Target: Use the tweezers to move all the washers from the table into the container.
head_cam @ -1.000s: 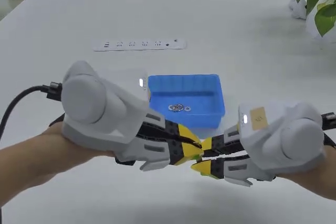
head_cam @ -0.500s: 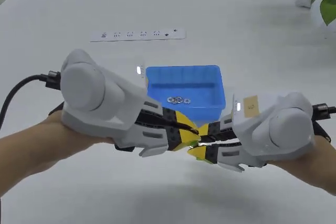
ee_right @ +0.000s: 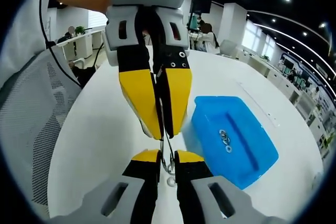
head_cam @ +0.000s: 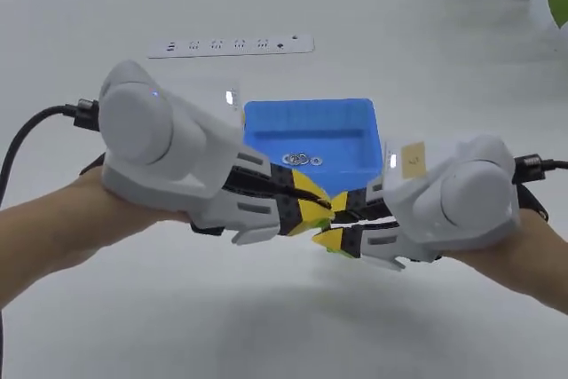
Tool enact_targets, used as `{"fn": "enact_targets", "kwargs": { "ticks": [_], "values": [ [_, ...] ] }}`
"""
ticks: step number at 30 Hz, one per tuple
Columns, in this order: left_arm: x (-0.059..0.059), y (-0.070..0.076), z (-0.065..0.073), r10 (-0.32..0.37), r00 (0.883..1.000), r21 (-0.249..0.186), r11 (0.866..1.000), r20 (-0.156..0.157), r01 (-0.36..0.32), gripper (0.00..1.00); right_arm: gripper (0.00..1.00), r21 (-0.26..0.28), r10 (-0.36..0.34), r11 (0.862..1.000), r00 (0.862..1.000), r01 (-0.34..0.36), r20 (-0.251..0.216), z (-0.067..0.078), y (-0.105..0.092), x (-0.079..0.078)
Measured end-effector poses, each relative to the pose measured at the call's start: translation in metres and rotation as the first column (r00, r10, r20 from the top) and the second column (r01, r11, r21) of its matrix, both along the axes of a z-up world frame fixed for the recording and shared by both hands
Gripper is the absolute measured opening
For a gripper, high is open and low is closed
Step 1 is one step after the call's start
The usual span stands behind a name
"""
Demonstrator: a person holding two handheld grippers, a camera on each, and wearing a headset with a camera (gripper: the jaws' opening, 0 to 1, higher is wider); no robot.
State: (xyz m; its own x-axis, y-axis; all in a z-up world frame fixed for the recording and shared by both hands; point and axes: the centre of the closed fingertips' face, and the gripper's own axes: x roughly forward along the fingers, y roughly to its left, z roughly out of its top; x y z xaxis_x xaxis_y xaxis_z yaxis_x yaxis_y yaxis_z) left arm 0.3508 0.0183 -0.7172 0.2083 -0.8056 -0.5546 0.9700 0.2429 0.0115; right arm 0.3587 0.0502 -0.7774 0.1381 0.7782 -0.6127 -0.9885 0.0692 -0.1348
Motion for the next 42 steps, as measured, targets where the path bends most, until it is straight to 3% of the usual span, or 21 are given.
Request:
{"fn": "enact_targets", "kwargs": {
  "ticks": [12,16,25,33,42],
  "values": [
    [0.003,0.000,-0.001,0.006,1.000,0.001,1.000,-0.014,-0.006,0.07,0.11,-0.002,-0.009,1.000,1.000,0.009,-0.012,-0.003,0.001,0.001],
    [0.002,-0.001,-0.001,0.002,1.000,0.000,1.000,-0.019,-0.002,0.07,0.11,0.014,-0.031,0.999,0.999,0.031,-0.045,-0.004,0.000,0.001],
    [0.000,-0.002,-0.001,-0.006,1.000,0.007,1.000,-0.025,0.006,0.07,0.10,-0.002,-0.011,1.000,0.999,0.011,-0.038,-0.003,0.000,-0.002],
    [-0.006,0.002,0.009,-0.005,1.000,-0.013,1.000,-0.031,0.005,0.07,0.10,0.001,-0.004,1.000,1.000,0.004,-0.025,0.007,0.001,-0.009],
    [-0.008,0.008,0.023,-0.004,1.000,-0.021,1.000,-0.013,0.004,0.07,0.10,0.015,0.005,1.000,1.000,-0.005,-0.017,0.022,0.007,-0.010]
  ]
}}
